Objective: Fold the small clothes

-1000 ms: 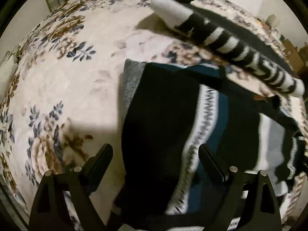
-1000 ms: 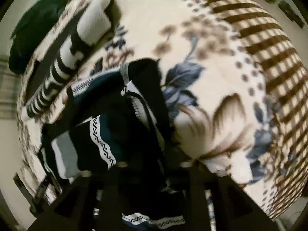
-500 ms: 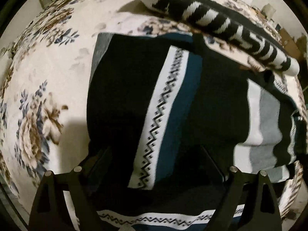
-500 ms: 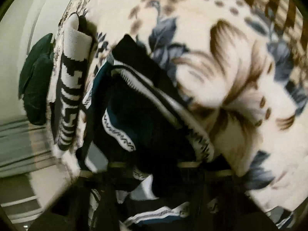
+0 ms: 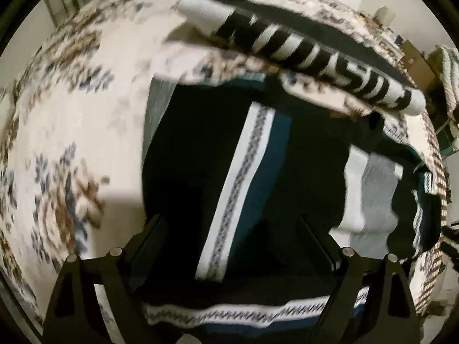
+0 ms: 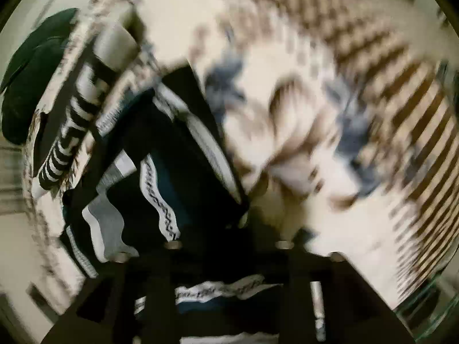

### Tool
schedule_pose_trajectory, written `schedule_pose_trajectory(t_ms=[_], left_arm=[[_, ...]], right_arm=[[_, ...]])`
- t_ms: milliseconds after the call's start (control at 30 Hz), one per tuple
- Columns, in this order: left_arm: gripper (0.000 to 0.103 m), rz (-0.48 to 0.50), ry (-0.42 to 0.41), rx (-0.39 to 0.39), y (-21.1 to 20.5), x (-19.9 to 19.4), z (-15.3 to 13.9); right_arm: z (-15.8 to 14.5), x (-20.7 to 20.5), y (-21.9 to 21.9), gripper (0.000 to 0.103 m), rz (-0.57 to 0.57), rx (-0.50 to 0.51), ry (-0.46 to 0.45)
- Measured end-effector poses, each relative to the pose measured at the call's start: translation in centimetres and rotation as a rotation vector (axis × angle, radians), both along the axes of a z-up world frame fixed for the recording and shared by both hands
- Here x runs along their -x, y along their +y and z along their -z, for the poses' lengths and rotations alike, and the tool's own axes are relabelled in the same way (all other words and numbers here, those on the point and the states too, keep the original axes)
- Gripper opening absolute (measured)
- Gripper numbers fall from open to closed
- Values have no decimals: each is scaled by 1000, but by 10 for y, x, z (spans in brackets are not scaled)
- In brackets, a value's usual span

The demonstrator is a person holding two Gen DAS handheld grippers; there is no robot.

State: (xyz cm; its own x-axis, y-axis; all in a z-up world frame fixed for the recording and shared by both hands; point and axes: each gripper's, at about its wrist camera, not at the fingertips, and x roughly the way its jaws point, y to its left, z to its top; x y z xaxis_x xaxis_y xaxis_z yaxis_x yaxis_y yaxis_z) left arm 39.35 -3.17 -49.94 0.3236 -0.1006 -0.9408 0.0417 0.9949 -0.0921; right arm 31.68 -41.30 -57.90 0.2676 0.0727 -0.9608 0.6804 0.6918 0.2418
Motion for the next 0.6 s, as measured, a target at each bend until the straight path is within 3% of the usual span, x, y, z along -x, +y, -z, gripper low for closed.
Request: schedule_pose_trajectory(t_ms=[67, 133, 233, 300, 400, 500, 600], left_arm=[[91, 7, -15, -5, -6, -7, 1], [91, 12, -29, 1, -16, -19, 6], [91, 24, -25, -54, -25, -35, 22], [91, 10, -12, -99, -21, -46, 36], [92, -24, 3, -118, -1, -57, 47], [94, -61, 8, -70, 22, -62, 50], [95, -71, 19, -54, 29, -61, 49]], right_arm=[[-20, -10, 17, 54, -57, 28, -102], [-16, -31, 42, 56, -173, -30, -153], [19, -74, 90, 56, -367, -162, -137], [46, -96, 114, 55, -475, -162, -73], [69, -114, 123, 55, -553, 10, -4], [68, -115, 96, 55, -512, 141, -7], [64, -109, 68, 55, -459, 180, 3]])
